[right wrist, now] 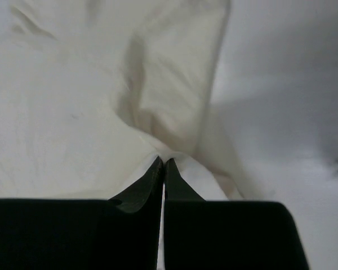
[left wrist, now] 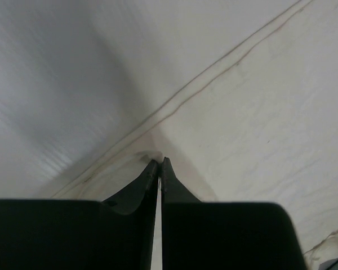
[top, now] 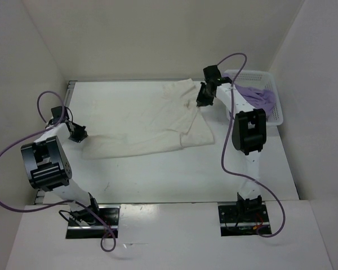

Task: Fold and stack the t-shirts
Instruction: Fold the flattened tshirt in 1/3 of the way

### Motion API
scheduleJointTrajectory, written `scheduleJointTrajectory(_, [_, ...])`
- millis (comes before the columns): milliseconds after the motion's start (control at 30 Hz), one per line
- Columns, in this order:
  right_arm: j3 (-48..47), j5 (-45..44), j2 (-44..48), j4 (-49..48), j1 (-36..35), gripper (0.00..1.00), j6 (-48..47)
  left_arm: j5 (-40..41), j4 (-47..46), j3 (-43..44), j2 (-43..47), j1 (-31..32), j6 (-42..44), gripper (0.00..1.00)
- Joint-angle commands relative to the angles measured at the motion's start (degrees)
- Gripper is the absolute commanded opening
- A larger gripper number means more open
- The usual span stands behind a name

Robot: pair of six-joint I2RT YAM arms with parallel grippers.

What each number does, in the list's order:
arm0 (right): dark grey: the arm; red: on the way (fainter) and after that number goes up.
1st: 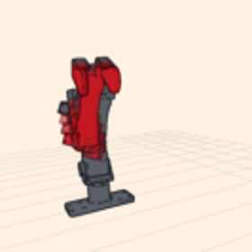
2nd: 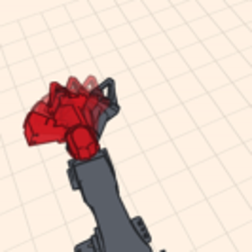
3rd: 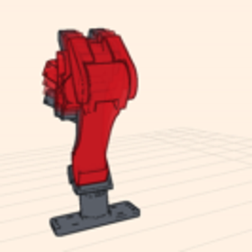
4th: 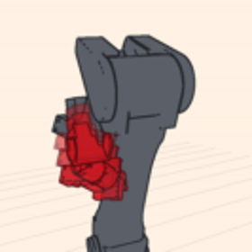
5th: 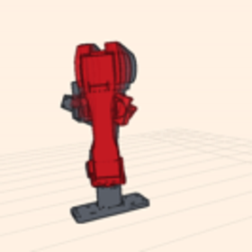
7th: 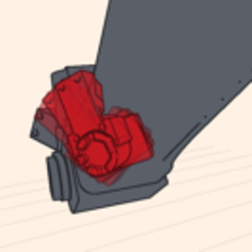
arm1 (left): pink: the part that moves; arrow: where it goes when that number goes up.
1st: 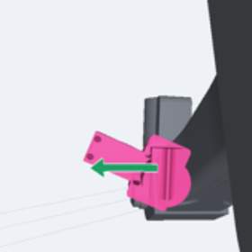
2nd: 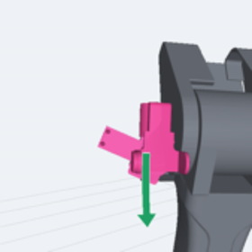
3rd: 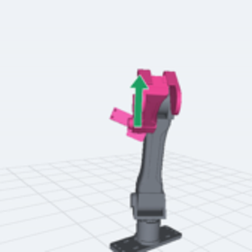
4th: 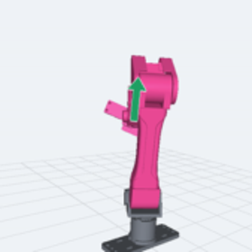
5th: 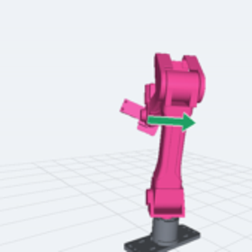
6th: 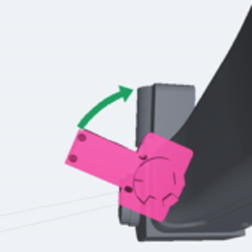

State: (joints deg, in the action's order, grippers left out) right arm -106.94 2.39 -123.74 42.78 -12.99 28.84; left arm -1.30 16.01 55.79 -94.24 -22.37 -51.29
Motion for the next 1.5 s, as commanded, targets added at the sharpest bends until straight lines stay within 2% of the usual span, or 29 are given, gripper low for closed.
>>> scheduleJointTrajectory(0, [-11.45,-1.16,-5.10,-2.09,-0.54,0.00,-0.80,2.53,-3.52,3.89,-1.74,-1.00,-0.66,0.09])
scheduleJointTrajectory(67, [-11.45,-0.47,-5.10,-3.93,-0.54,0.05,-0.10,1.75,-5.02,3.27,0.01,-1.70,-0.13,0.23])
scheduleJointTrajectory(100, [-11.45,0.41,-5.10,-3.94,-0.54,0.16,-0.10,0.78,-5.63,2.58,0.02,-2.67,-0.13,0.34])
scheduleJointTrajectory(133, [-11.45,0.94,-4.58,-4.46,-0.54,0.22,-0.10,-1.84,-4.33,2.57,0.71,-3.20,1.44,0.55])
scheduleJointTrajectory(167, [-8.67,1.47,-2.40,-4.46,-1.06,0.33,-0.10,-2.73,-3.19,3.44,1.94,-3.73,2.24,0.64])
scheduleJointTrajectory(200, [-2.72,1.47,-0.55,-5.42,-1.07,0.35,-0.62,-3.44,-1.61,2.75,5.08,-3.73,3.98,0.89])
scheduleJointTrajectory(233, [1.51,0.69,1.90,-6.82,-1.07,0.37,-0.63,-3.45,-0.99,1.70,7.20,-3.73,4.00,0.99])
scheduleJointTrajectory(267, [6.08,0.68,8.10,-8.75,-1.07,0.43,-0.63,-3.45,0.41,0.21,9.40,-3.73,4.79,0.99])
scheduleJointTrajectory(300, [14.91,0.68,14.34,-12.60,-1.07,0.47,1.03,-2.49,1.56,-2.59,13.95,-3.73,4.79,0.99])
scheduleJointTrajectory(333, [18.48,1.38,17.02,-13.94,-1.07,0.49,1.65,-2.48,2.52,-4.36,16.34,-3.73,4.79,0.97])
scheduleJointTrajectory(367, [24.35,2.52,21.57,-14.91,-1.07,0.49,2.88,-2.48,3.23,-8.20,20.89,-3.73,4.79,0.71])
scheduleJointTrajectory(433, [30.96,3.14,25.29,-16.41,-1.07,0.48,3.42,-1.86,4.12,-11.83,25.22,-4.43,3.31,0.48])
scheduleJointTrajectory(467, [32.74,3.14,28.79,-16.42,-1.59,0.43,3.94,-1.86,4.12,-14.98,25.85,-4.44,2.17,0.40])
scheduleJointTrajectory(533, [36.17,3.14,32.21,-16.42,-1.60,0.25,4.47,-2.73,2.90,-17.62,25.86,-5.05,0.93,0.32])
scheduleJointTrajectory(600, [41.86,3.14,36.70,-16.42,-1.60,0.06,5.08,-5.01,0.79,-20.09,23.68,-5.57,-1.69,0.32])
scheduleJointTrajectory(633, [42.94,3.14,37.78,-16.42,-1.60,0.06,5.09,-5.55,0.17,-20.11,23.05,-5.58,-1.71,0.32])
scheduleJointTrajectory(667, [43.99,3.14,38.66,-16.42,-1.60,0.06,5.09,-5.55,-0.36,-20.80,22.52,-5.58,-2.84,0.38])
scheduleJointTrajectory(700, [44.88,3.75,39.27,-16.42,-1.60,0.08,5.09,-5.03,-0.89,-20.81,22.52,-5.58,-2.85,0.42])
scheduleJointTrajectory(767, [47.34,3.76,40.77,-17.03,-1.60,0.14,5.09,-4.42,-2.29,-21.59,21.47,-6.19,-4.69,0.42])
scheduleJointTrajectory(800, [48.22,3.76,40.77,-17.03,-1.60,0.14,5.09,-4.41,-2.82,-22.30,21.46,-6.19,-5.22,0.42])
scheduleJointTrajectory(900, [51.46,3.76,42.00,-17.65,-1.60,0.26,6.13,-4.42,-4.58,-22.92,17.35,-6.19,-6.54,0.42])
scheduleJointTrajectory(933, [52.00,3.15,42.00,-18.26,-1.60,0.33,6.14,-3.80,-5.19,-23.44,16.20,-6.19,-7.15,0.43])
scheduleJointTrajectory(1000, [53.40,2.44,41.40,-19.75,-0.99,0.39,8.23,-2.40,-5.81,-23.97,16.19,-6.19,-7.16,0.45])
scheduleJointTrajectory(1100, [53.94,2.44,40.60,-21.25,-0.28,0.44,9.48,-2.39,-5.81,-23.97,16.19,-6.19,-7.16,0.36])
scheduleJointTrajectory(1200, [54.46,0.42,38.76,-22.65,0.25,0.47,11.33,1.03,-5.81,-23.28,17.51,-6.72,-5.59,0.15])
scheduleJointTrajectory(1300, [55.07,-1.77,37.53,-23.88,0.95,0.51,13.43,2.36,-5.81,-20.73,15.05,-7.95,-3.83,0.00])
scheduleJointTrajectory(1467, [54.56,-2.83,32.17,-28.09,1.66,0.54,14.67,1.83,-8.18,-14.49,9.35,-7.95,-2.77,0.00])
